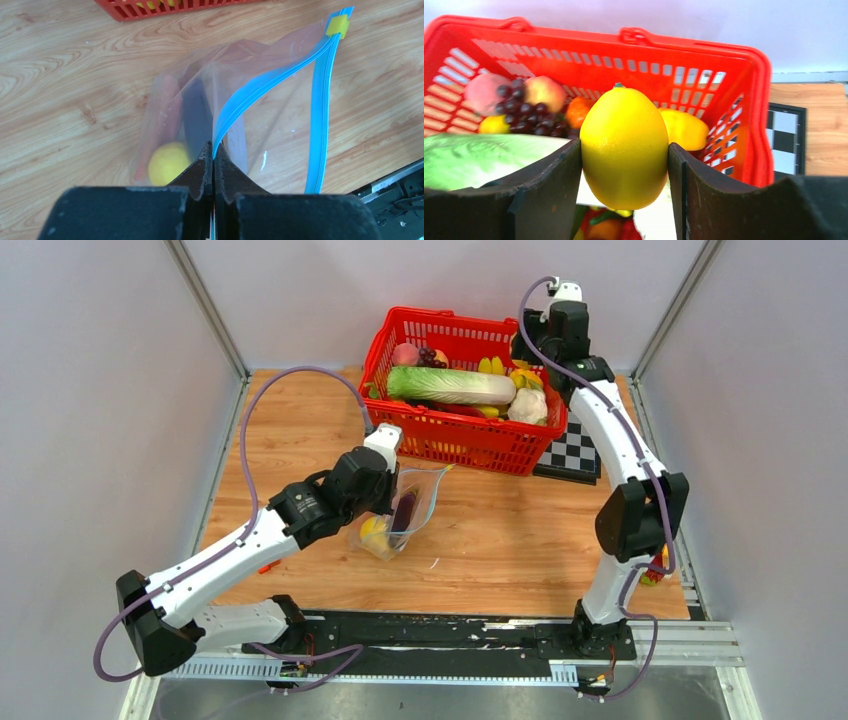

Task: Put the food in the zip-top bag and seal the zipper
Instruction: Place the fake fruit in the zipper food storage bag.

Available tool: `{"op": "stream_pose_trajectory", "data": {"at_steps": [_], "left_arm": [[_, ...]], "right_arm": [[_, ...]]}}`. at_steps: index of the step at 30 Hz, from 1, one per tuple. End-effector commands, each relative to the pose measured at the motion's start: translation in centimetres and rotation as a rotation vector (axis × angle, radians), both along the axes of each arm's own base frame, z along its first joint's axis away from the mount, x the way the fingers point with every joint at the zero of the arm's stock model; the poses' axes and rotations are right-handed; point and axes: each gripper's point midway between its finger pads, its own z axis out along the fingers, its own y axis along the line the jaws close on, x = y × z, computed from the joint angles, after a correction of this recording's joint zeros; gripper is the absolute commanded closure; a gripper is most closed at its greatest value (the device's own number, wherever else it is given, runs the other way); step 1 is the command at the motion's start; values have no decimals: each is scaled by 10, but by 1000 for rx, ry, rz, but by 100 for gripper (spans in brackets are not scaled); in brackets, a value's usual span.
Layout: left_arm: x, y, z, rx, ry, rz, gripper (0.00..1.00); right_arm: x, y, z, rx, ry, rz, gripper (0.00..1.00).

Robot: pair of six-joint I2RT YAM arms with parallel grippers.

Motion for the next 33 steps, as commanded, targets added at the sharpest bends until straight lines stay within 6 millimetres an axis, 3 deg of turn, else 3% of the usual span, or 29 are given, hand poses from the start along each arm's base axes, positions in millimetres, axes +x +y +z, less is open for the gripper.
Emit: {"op": "stream_pose_trajectory", "data": {"at_steps": [1, 5, 9, 17, 20, 24, 28, 33], "left_arm": [[4, -5, 3, -27, -13, 1, 100], [4, -5, 4, -29, -15, 5, 100], [5, -7, 6, -36, -18, 3, 100], [7, -12, 12, -73, -25, 6, 100], [7, -15, 17, -96, -28, 7, 100], [6, -18, 22, -126, -27, 1, 100], [6, -15, 21, -134, -27, 18, 100], [5, -10, 21, -143, -33, 41, 100]], "right_arm": [[-24, 39, 26, 122, -46, 197, 74], [-65, 69, 52, 241, -89, 391, 75], [-111, 86, 71, 333, -171, 496, 75], [-227, 140, 73, 389, -265, 855, 75], [-263, 168, 60, 380, -247, 988, 75], [-295, 204, 41, 364, -208, 1102, 76], [-312, 230, 8, 334, -135, 1145, 76], [-325, 239, -36, 305, -28, 1154, 75]]}}
